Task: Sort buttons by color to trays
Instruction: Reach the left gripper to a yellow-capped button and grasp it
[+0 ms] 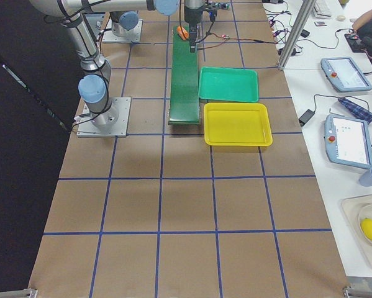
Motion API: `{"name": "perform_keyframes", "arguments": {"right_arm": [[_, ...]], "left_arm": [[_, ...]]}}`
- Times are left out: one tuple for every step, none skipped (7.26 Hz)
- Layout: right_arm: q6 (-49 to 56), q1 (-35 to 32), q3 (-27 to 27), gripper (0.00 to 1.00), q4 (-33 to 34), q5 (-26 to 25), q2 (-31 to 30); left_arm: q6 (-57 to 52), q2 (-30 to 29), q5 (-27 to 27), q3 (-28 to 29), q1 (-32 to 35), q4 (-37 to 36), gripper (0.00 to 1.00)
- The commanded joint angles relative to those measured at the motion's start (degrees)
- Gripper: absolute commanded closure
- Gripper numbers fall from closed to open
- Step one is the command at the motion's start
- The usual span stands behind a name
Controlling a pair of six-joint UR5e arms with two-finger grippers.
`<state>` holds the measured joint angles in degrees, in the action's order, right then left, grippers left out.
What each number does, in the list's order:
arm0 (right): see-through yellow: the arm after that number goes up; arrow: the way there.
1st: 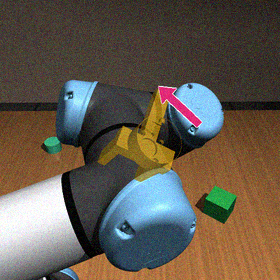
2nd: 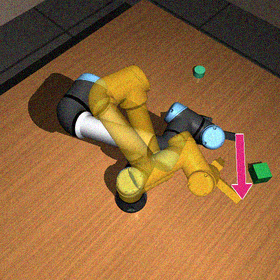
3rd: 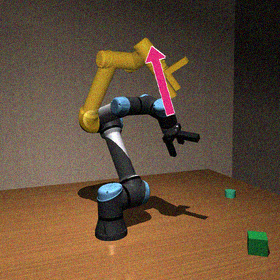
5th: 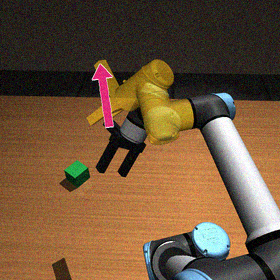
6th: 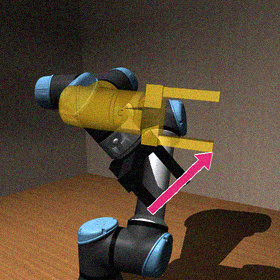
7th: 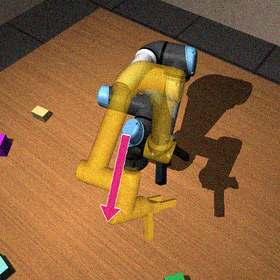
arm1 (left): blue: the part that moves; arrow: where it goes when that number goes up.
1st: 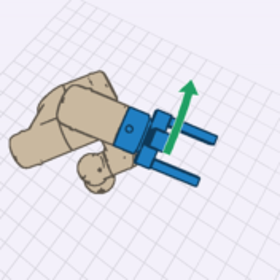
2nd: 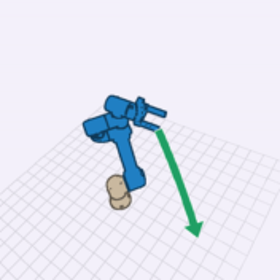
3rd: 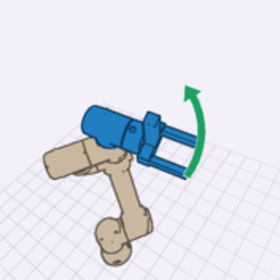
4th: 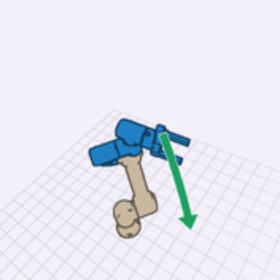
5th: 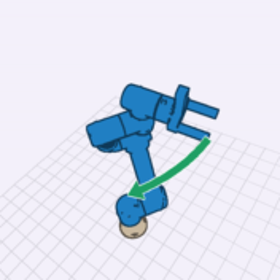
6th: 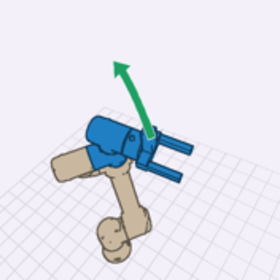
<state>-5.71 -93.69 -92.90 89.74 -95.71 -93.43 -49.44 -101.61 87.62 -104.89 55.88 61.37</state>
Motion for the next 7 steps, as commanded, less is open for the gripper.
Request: {"name": "perform_keyframes", "arguments": {"right_arm": [[0.0, 0.0, 0.0, 0.0, 0.0, 0.0, 0.0], [0.0, 0.0, 0.0, 0.0, 0.0, 0.0, 0.0], [0.0, 0.0, 0.0, 0.0, 0.0, 0.0, 0.0], [0.0, 0.0, 0.0, 0.0, 0.0, 0.0, 0.0], [0.0, 0.0, 0.0, 0.0, 0.0, 0.0, 0.0], [0.0, 0.0, 0.0, 0.0, 0.0, 0.0, 0.0], [0.0, 0.0, 0.0, 0.0, 0.0, 0.0, 0.0]], "left_arm": [[8.4, -8.8, 0.7, 5.2, -5.5, -0.1, 0.0], [9.1, -10.6, 0.7, 5.7, -8.3, -0.2, 0.0], [9.2, -11.9, 0.8, 6.4, -9.7, -1.8, 0.0], [11.3, -13.4, 0.7, 5.4, -9.9, -5.6, 0.0], [12.4, -14.7, 0.7, 5.7, -9.9, -7.0, 0.0], [12.4, -15.8, 0.7, 5.6, -10.3, -7.1, 0.0], [12.2, -16.3, 0.7, 4.9, -11.3, -7.5, 0.0]]}}
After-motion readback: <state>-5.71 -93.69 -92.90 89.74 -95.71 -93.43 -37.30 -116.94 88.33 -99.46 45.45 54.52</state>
